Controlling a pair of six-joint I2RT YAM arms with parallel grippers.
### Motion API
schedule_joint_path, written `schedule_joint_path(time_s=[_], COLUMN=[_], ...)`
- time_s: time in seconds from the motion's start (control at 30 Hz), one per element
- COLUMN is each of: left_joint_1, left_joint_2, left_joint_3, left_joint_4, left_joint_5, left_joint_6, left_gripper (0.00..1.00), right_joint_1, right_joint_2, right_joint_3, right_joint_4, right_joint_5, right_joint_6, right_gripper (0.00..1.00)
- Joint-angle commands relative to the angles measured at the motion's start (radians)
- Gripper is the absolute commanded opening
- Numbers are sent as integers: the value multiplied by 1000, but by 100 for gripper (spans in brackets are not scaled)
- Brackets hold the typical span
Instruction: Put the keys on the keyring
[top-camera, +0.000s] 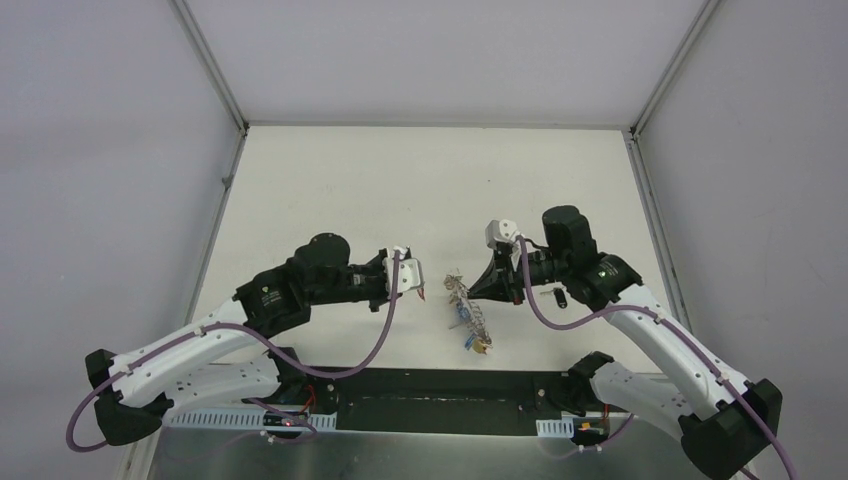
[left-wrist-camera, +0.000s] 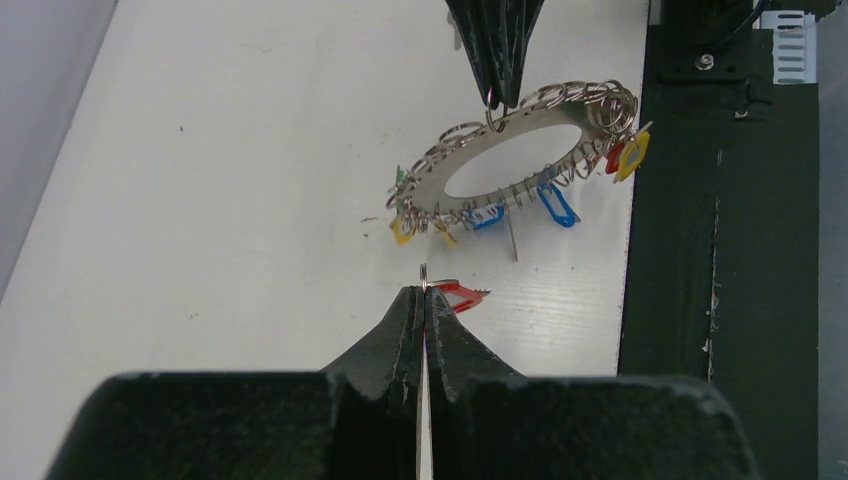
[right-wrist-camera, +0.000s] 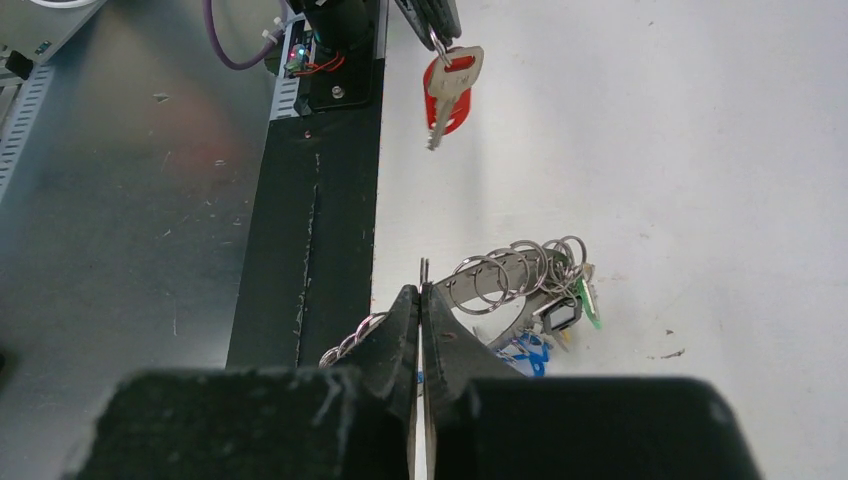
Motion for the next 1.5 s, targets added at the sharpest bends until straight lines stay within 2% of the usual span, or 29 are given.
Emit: schedule_joint_path(time_s=[0.0,0.13,0.2,0.27,0.53,0.97,1.3,1.47], left_joint_1=[8,7,5,2,-4,-22,-37,-46], left_joint_2=[3,48,72,92,113,114,102,117], left_joint_3=[8,27,36,45,48,31,19,26], left_joint_4=[94,104,108,111,131,185,200,200], left_joint_5=[76,86,88,93,108,252,236,227], left_joint_6=[36,-31,-63,-83,-101,10,83,95], left_gripper=[0,0,0,0,0,0,0,0], right_joint_1=[22,32,35,35,39,40,40,41], right_joint_2=[-38,-34,-27,-23,-33,-51,-92,-133], right_joint_3=[-2,-23,-25,-29,-51,-78,-93,-117], right_joint_4=[132,195,208,214,241,223,169,167], right_joint_5=[-18,-18,18,33,26,-81,-137,-126], right_joint_6=[14,14,115,136,134,-122,-357,-412], right_gripper=[0,0,0,0,0,0,0,0])
